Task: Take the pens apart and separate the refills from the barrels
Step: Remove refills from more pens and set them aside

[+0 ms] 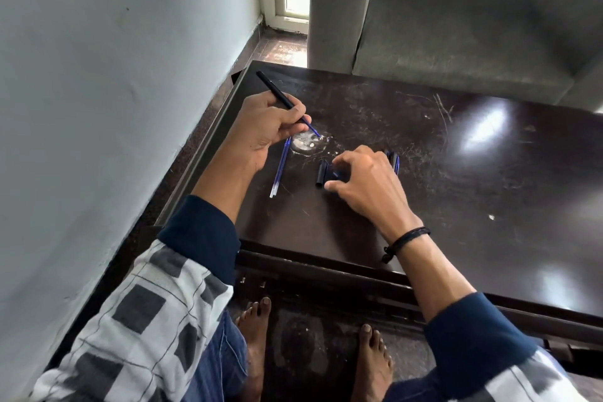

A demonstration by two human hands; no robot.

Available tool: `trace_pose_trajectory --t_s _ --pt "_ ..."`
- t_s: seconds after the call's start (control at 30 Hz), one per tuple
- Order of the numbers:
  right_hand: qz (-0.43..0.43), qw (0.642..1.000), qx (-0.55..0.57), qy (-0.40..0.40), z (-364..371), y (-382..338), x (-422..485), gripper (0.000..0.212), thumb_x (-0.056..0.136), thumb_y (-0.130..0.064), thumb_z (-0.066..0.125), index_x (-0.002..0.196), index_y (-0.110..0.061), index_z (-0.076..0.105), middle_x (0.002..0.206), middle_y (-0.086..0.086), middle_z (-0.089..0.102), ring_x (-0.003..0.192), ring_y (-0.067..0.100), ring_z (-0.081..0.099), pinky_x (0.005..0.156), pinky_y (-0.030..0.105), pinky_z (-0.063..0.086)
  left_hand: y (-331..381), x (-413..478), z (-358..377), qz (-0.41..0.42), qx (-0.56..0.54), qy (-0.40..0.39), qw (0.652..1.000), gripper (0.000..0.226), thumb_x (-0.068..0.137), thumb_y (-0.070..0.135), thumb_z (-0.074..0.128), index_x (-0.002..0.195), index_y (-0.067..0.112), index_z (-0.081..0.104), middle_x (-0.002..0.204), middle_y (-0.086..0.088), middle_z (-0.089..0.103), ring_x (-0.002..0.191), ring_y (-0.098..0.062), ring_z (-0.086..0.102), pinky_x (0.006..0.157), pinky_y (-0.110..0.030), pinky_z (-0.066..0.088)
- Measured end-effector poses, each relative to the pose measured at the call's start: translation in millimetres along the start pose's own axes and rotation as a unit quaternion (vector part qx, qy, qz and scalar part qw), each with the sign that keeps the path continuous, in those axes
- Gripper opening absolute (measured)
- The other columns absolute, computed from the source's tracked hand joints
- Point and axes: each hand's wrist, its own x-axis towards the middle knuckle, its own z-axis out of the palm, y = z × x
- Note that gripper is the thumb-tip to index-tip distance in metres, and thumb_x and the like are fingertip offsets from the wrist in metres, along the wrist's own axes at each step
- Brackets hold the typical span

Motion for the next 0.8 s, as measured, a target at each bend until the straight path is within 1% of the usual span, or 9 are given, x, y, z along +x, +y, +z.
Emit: trace_pose_trajectory --t_s 0.03,0.1,0.27,0.37,0.43,0.5,0.57,0.7,0.8 --pt "-0.004 1.0 -0.021 -0.007 1 0 -1 0.047 0.082 -0.038 0.079 0.125 -0.021 0.069 0.121 0.002 0.061 0.114 0.03 0.051 0.097 0.039 0.046 0 0 2 -0.001 0.002 -0.005 1.0 0.008 0.091 -0.002 0.068 0.087 0.005 0.066 0.084 -0.019 0.071 0.072 -0.02 0.073 0.07 -0.023 0.061" --pt "-0.002 0.999 -0.049 -0.007 1 2 -2 0.043 0.084 -0.032 0.077 0.124 -0.021 0.069 0.121 0.002 0.06 0.113 0.029 0.05 0.094 0.038 0.046 -1 0 4 -0.004 0.001 -0.011 1.0 0.008 0.091 -0.002 0.068 0.088 0.006 0.066 0.084 -0.018 0.072 0.075 -0.021 0.073 0.072 -0.024 0.062" --pt "0.017 0.998 -0.059 0.01 -1 1 -5 0.022 0.09 -0.013 0.064 0.11 -0.016 0.071 0.116 0.004 0.063 0.107 0.03 0.06 0.077 0.035 0.046 -2 1 2 -0.005 0.002 -0.011 1.0 0.007 0.091 -0.002 0.068 0.089 0.005 0.067 0.086 -0.02 0.072 0.074 -0.02 0.074 0.071 -0.023 0.062" --pt "0.017 0.997 -0.068 0.01 0 -1 -6 0.02 0.089 -0.01 0.06 0.105 -0.013 0.071 0.113 0.006 0.067 0.103 0.032 0.064 0.076 0.037 0.05 -3 1 3 -0.004 -0.002 -0.014 1.0 0.007 0.091 -0.002 0.068 0.089 0.005 0.067 0.085 -0.019 0.072 0.076 -0.02 0.074 0.072 -0.024 0.062" --pt "0.03 0.999 -0.036 0.013 -1 -1 -5 0.024 0.089 -0.012 0.061 0.11 -0.016 0.071 0.114 0.005 0.069 0.105 0.031 0.065 0.078 0.036 0.048 -4 1 3 -0.003 -0.002 -0.015 1.0 0.008 0.091 -0.002 0.068 0.088 0.005 0.067 0.085 -0.019 0.072 0.077 -0.021 0.074 0.071 -0.024 0.062" --pt "0.047 0.998 0.022 0.018 -4 -1 -2 0.032 0.09 -0.012 0.06 0.119 -0.021 0.069 0.115 0.003 0.07 0.108 0.027 0.064 0.081 0.035 0.046 -4 1 3 -0.003 -0.002 -0.015 1.0 0.008 0.091 -0.002 0.068 0.088 0.005 0.067 0.085 -0.019 0.072 0.076 -0.02 0.074 0.07 -0.023 0.061" --pt "0.046 0.996 0.074 0.033 -7 -3 0 0.037 0.092 -0.011 0.059 0.124 -0.025 0.067 0.111 0.0 0.069 0.105 0.022 0.063 0.082 0.034 0.045 -4 1 3 -0.003 -0.001 -0.015 1.0 0.007 0.091 -0.002 0.068 0.089 0.005 0.067 0.085 -0.019 0.072 0.078 -0.022 0.075 0.07 -0.024 0.061" --pt "0.013 0.987 0.144 0.064 -8 -8 1 0.035 0.091 -0.01 0.061 0.119 -0.03 0.067 0.098 -0.006 0.065 0.09 0.015 0.062 0.083 0.037 0.052 -5 2 5 -0.004 0.003 -0.021 1.0 0.006 0.091 -0.001 0.068 0.089 0.005 0.067 0.083 -0.017 0.072 0.082 -0.024 0.074 0.075 -0.027 0.062" --pt "0.006 0.986 0.154 0.068 -7 -11 0 0.034 0.092 -0.009 0.061 0.118 -0.03 0.066 0.098 -0.007 0.063 0.09 0.015 0.061 0.082 0.036 0.051 -6 2 5 -0.003 0.009 -0.027 1.0 0.006 0.091 -0.001 0.069 0.089 0.004 0.067 0.083 -0.017 0.072 0.08 -0.024 0.074 0.077 -0.028 0.063"
